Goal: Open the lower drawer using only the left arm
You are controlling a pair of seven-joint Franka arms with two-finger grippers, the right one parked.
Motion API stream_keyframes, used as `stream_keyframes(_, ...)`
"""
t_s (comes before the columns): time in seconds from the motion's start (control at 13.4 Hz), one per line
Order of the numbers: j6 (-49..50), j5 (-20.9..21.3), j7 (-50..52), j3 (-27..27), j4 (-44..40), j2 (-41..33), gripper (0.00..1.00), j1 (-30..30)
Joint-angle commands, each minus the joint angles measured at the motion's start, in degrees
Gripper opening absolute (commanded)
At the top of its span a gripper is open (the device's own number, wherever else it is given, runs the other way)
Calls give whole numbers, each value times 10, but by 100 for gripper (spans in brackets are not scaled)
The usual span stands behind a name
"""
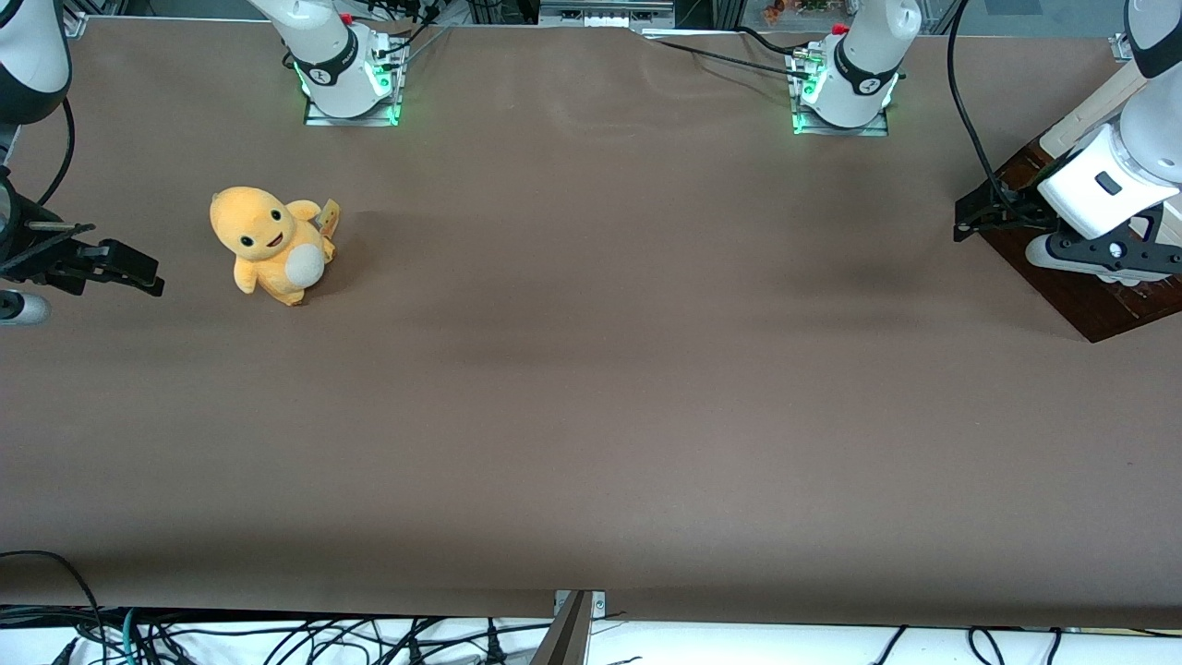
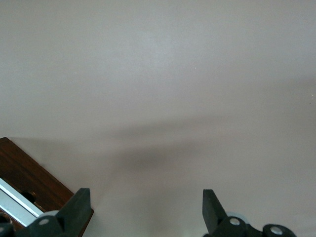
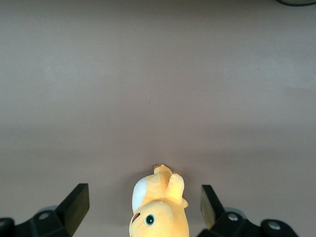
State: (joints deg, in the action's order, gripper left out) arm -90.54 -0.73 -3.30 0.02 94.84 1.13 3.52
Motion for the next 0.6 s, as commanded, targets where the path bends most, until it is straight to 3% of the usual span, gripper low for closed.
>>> stream_keyframes(0.0,-1,6,1,-1,-11,3,100,5)
stream_keyframes(0.52,8,8,2,-1,-25,11,100,5)
